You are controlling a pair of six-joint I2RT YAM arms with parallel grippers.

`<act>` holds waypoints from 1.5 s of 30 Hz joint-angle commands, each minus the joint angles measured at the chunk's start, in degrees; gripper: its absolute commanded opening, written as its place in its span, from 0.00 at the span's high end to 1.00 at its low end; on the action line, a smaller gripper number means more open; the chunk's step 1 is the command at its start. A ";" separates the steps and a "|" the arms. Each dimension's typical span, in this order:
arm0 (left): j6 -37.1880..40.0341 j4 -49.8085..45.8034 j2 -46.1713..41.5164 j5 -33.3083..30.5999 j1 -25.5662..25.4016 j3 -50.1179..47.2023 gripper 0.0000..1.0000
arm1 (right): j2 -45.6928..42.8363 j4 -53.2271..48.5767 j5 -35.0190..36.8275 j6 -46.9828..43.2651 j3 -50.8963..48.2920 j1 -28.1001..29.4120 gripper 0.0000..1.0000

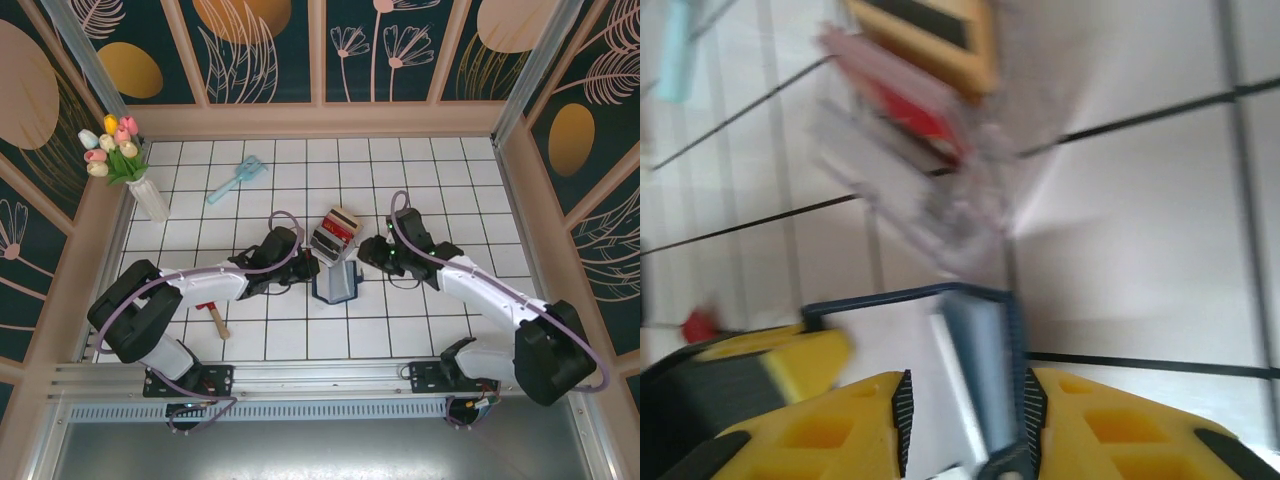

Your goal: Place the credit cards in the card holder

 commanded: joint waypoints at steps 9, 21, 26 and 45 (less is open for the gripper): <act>-1.84 3.04 -1.62 -1.51 -0.33 -1.89 1.00 | 15.84 -1.03 -2.07 -1.10 7.78 9.37 0.71; -3.48 0.19 -6.43 -8.60 -0.32 -5.73 0.76 | 28.38 -6.87 8.56 -4.32 9.68 13.83 0.40; -7.48 -5.63 -14.77 -19.33 -0.24 -8.65 0.60 | 34.28 -12.42 13.97 -4.53 13.53 16.42 0.33; -7.24 -11.23 -30.87 -30.16 6.33 -12.36 0.54 | 43.27 -31.64 29.54 0.52 33.51 24.67 0.25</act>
